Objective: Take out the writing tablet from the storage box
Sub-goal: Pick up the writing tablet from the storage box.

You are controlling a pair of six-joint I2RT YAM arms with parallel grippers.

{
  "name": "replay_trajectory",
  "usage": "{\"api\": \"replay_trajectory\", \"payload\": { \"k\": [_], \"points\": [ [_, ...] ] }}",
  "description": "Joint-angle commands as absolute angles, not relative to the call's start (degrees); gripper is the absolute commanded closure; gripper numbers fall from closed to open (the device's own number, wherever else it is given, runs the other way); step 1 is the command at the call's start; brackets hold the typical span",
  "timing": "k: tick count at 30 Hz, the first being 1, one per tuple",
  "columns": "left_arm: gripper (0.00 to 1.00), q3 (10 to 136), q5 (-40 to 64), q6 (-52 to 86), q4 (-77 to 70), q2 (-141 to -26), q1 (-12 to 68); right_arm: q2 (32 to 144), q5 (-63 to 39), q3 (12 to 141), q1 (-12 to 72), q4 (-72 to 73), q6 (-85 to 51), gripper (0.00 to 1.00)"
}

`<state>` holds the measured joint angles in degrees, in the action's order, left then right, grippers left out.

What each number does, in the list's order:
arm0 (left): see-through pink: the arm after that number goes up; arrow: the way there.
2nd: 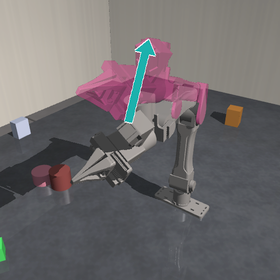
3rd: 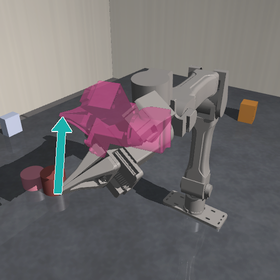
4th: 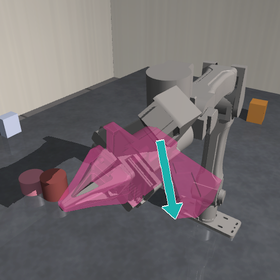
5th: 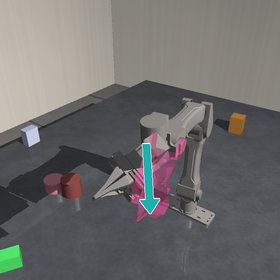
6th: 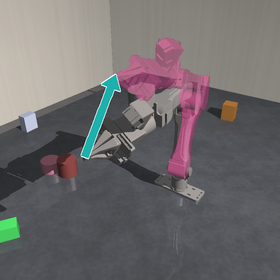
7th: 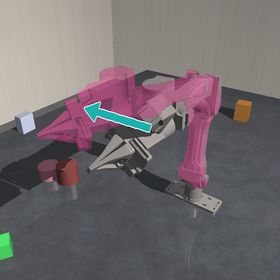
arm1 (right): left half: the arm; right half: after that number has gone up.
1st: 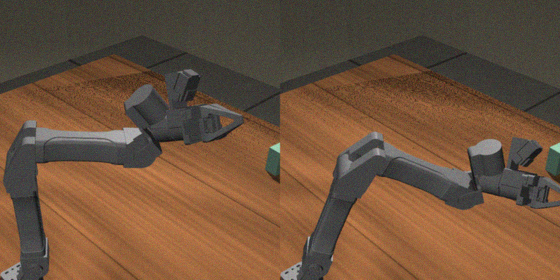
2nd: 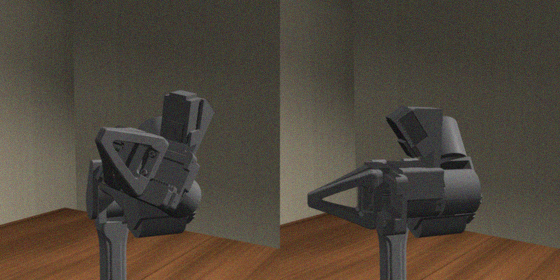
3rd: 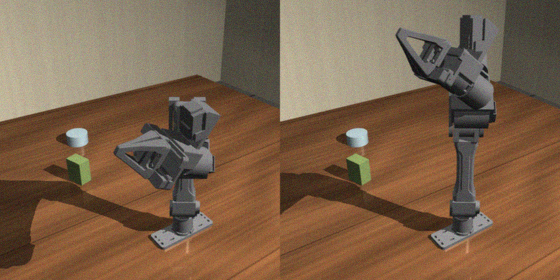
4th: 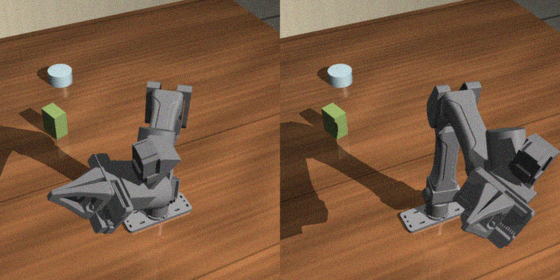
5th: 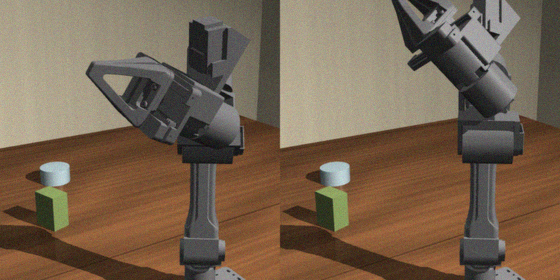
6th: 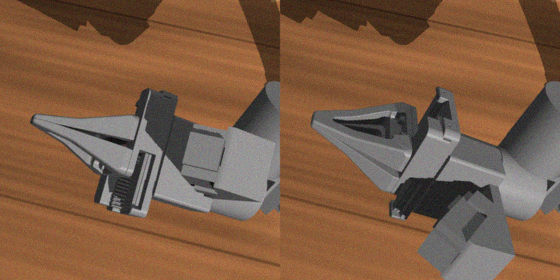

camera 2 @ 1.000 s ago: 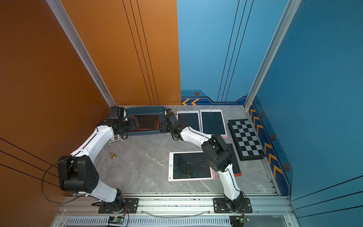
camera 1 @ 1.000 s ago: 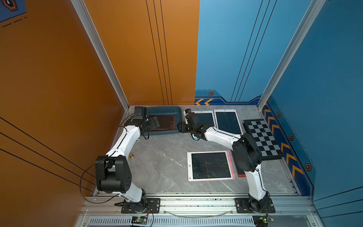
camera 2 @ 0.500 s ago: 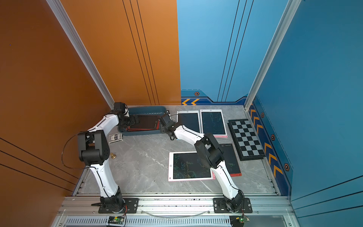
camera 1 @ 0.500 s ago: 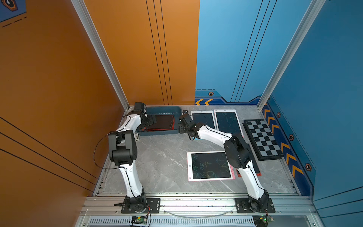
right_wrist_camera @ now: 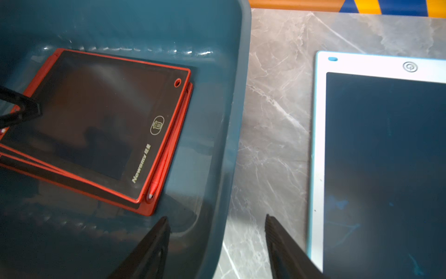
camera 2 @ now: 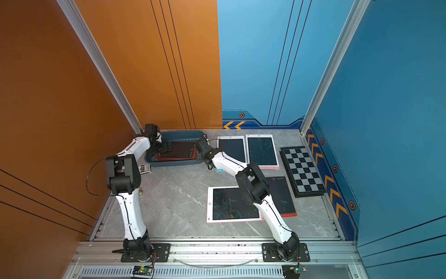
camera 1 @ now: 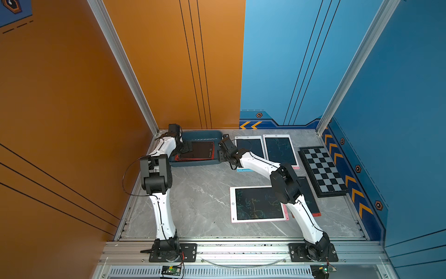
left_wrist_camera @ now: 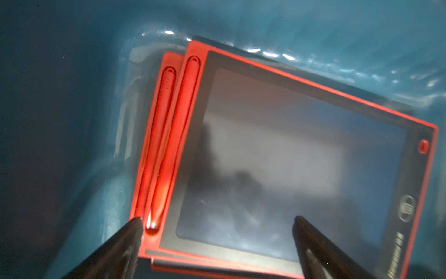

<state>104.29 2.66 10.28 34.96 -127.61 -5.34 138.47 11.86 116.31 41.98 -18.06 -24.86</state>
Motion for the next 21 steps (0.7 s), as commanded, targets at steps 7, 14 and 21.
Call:
{"api": "replay_trajectory", "payload": {
  "k": [7, 14, 21],
  "points": [
    [0.02, 106.22, 6.83, 6.95, 38.21, -131.30, -4.34, 143.15, 10.07, 121.29, 41.73, -24.84, -24.44, 0.35],
    [0.02, 106.21, 15.82, 7.82, 38.08, -131.35, -0.75, 145.08, 8.55, 123.44, 41.92, -26.41, -24.64, 0.36],
    [0.02, 107.58, 15.52, 8.59, 38.14, -128.21, 0.99, 144.85, 8.81, 123.49, 41.85, -26.72, -24.61, 0.36]
  ]
}}
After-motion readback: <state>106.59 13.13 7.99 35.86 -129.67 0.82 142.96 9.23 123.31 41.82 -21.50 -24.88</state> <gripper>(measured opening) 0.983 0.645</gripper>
